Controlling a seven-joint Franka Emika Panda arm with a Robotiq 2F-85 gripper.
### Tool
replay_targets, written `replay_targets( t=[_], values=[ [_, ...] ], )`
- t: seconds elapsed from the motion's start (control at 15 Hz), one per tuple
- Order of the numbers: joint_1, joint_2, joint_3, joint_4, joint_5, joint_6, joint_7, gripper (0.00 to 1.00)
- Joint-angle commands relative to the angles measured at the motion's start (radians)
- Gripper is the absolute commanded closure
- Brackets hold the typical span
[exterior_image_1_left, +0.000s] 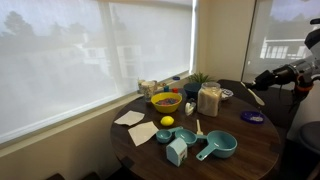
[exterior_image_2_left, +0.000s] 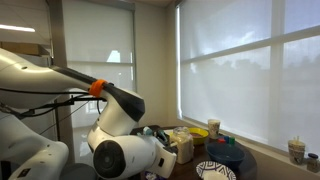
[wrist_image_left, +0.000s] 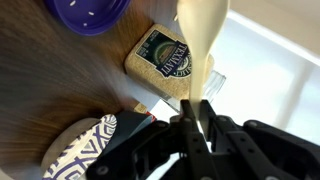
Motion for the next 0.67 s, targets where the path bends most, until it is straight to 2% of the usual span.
replay_targets(
  t=[0.0, 0.27, 0.6],
  values=[
    [-0.080, 0.030, 0.050, 0.005, 0.053, -0.067, -0.042, 0.97],
    [-0.115, 0.043, 0.090, 0.003, 0.116, -0.064, -0.077, 0.97],
    [-0.160, 0.046, 0.182, 0.003, 0.164, -0.024, -0.042, 0.97]
  ],
)
